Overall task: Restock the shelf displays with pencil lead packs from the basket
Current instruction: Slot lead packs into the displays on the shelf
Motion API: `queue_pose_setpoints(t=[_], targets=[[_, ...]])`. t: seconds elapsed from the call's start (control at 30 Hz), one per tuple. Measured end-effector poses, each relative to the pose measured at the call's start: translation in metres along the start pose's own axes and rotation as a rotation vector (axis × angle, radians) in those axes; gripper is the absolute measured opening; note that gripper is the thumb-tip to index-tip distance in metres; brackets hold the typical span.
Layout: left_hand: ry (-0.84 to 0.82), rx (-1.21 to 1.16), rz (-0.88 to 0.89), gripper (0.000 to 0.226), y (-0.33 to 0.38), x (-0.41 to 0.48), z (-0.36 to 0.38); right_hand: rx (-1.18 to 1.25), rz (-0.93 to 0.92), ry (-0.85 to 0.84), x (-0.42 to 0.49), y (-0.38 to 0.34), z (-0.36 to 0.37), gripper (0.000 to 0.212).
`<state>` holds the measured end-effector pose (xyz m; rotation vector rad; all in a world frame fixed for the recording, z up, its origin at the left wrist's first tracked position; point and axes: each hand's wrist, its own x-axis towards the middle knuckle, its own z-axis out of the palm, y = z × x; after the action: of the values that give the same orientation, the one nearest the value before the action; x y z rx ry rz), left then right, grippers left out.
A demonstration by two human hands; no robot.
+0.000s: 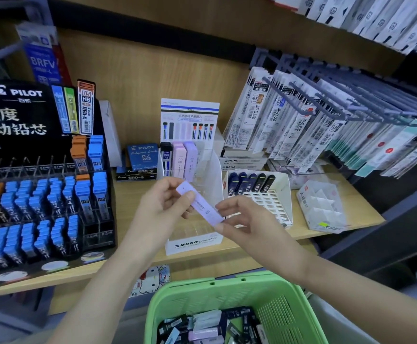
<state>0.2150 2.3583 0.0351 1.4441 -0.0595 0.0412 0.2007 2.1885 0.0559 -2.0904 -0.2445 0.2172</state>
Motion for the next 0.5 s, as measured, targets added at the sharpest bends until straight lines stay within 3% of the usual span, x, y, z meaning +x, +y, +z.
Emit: queue_pose_setpoints(t=[0.13, 0.33, 0.5], targets=[[-0.043, 0.065, 0.055, 0.009, 0.0, -0.006, 0.005, 0.037, 0.055, -0.023, 0.01, 0.01, 0.005, 0.007], [-0.075, 0.271, 0.11, 0.015, -0.001, -0.013, 0.008, -0.05, -0.092, -0.034, 0.017, 0.014, 0.009, 0.014], [0.04, 0.461, 0.189, 0.015, -0.001, -0.006, 0.007, -0.133, -0.119, -0.045, 0.023, 0.009, 0.002, 0.013]])
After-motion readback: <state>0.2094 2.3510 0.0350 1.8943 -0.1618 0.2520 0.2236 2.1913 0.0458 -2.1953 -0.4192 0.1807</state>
